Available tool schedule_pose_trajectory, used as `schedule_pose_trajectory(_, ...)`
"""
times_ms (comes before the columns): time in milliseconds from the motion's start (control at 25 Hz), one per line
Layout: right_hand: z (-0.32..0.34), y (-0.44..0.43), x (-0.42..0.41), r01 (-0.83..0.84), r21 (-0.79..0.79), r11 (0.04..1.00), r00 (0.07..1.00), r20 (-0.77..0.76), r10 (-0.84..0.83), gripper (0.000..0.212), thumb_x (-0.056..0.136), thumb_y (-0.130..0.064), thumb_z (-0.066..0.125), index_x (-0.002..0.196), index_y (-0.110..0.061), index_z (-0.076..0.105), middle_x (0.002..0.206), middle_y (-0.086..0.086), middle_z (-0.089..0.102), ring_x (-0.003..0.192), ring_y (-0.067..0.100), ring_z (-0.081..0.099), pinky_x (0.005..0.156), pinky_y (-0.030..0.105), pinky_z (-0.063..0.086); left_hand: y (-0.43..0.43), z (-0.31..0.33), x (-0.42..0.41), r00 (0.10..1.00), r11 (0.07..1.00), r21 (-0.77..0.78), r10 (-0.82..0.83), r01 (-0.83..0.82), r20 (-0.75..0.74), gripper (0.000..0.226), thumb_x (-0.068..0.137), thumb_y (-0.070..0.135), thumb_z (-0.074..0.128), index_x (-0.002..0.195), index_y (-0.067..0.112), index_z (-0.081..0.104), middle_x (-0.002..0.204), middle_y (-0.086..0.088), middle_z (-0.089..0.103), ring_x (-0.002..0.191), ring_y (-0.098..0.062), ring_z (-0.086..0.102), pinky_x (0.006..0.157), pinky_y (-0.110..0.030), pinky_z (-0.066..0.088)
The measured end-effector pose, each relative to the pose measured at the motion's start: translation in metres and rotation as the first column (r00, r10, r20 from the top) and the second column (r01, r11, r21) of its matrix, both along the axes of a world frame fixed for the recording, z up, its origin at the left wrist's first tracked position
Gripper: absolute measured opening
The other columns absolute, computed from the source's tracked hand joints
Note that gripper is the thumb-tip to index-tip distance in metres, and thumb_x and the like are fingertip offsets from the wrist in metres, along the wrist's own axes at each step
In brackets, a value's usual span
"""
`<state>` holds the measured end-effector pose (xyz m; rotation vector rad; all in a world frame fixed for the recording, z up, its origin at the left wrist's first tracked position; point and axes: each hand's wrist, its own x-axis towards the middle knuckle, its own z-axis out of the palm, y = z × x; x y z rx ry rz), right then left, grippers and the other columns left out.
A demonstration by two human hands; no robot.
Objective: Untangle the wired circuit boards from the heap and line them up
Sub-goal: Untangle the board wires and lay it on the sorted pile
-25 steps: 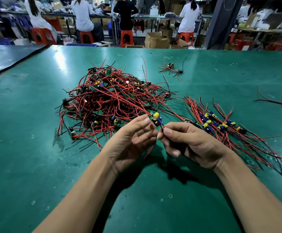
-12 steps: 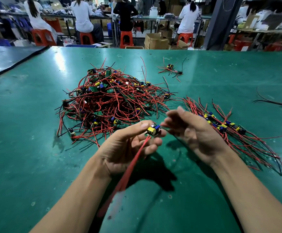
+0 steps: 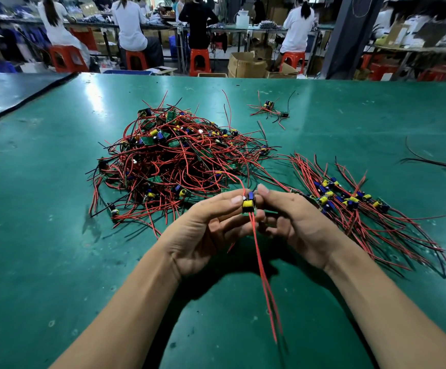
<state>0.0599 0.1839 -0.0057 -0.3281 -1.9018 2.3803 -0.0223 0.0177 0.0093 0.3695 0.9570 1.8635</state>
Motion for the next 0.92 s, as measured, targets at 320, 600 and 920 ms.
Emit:
schedule_pose_trajectory(320,0.006,-0.003,0.006,-0.107,-0.074,0.992,0.994,-0.032,0.105,0.032,0.093,-0.033,0.061,0.113,-0.012,0.075,0.088,0.005,0.072,0.067,0.011,0.064,0.066,0.025,0.057,0.003,-0.002,0.004,0.995,0.991,-0.126,-0.053,0.041,-0.088,0.021,0.073,0.009,0.068,0.091,0.009,0.078,0.096,-0.013,0.075,0.076,-0.022,0.074,0.064,-0.029,0.059)
schedule_pose_trajectory(600,0.005,-0.005,0.008,-0.091,-0.121,0.988,0.995,-0.06,0.084,0.012,0.083,-0.019,0.071,0.09,-0.01,0.076,0.079,0.005,0.071,0.066,0.013,0.066,0.055,0.023,0.054,0.005,-0.003,0.011,0.993,0.982,-0.179,-0.079,0.063,-0.084,0.02,0.073,0.007,0.07,0.092,0.005,0.067,0.086,-0.016,0.071,0.069,-0.025,0.073,0.063,-0.031,0.061)
schedule_pose_trajectory(920,0.002,-0.007,0.001,0.06,-0.099,0.993,0.998,-0.001,-0.061,0.028,0.062,-0.029,0.087,0.083,-0.017,0.074,0.07,0.005,0.063,0.053,0.015,0.056,0.047,0.023,0.049,0.012,-0.007,0.013,0.997,0.973,-0.229,0.022,-0.039,-0.077,0.009,0.066,0.009,0.074,0.067,0.009,0.065,0.08,-0.019,0.071,0.068,-0.027,0.073,0.061,-0.032,0.06)
